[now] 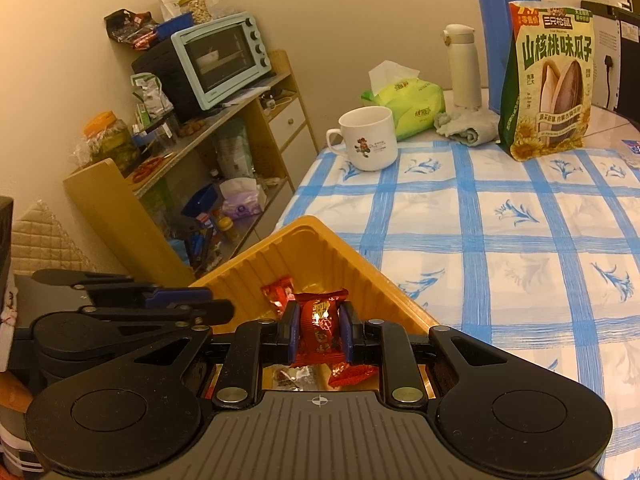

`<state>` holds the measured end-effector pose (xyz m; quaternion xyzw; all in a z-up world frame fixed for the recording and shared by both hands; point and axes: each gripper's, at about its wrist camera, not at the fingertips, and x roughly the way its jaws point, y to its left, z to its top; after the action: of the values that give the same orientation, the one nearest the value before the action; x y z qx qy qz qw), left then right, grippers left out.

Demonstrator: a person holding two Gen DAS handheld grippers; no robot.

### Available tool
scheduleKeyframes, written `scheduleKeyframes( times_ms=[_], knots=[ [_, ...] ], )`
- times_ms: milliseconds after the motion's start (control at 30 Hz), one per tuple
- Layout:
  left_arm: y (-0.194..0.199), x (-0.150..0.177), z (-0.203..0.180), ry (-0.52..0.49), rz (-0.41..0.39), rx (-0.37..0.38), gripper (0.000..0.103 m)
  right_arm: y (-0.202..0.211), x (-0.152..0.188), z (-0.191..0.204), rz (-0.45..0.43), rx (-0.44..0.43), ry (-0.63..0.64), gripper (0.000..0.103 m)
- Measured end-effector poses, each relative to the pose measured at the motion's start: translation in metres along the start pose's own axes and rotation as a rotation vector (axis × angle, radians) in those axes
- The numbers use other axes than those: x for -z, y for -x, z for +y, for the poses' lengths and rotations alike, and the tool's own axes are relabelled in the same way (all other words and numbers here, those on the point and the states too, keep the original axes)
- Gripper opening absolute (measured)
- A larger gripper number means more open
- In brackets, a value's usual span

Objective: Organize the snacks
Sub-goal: 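Open both tools to drop the two red candies into the orange basket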

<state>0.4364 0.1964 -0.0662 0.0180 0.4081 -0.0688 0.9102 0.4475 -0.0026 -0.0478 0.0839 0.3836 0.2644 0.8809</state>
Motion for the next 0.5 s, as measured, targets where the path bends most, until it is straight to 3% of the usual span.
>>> scheduleKeyframes(
  times_ms=[500],
  knots=[
    [0.029,0.006,0.026,0.075,-0.02,-0.031,0.026,-0.029,-0.01,0.012,0.015,-0.019,0.048,0.022]
  ],
)
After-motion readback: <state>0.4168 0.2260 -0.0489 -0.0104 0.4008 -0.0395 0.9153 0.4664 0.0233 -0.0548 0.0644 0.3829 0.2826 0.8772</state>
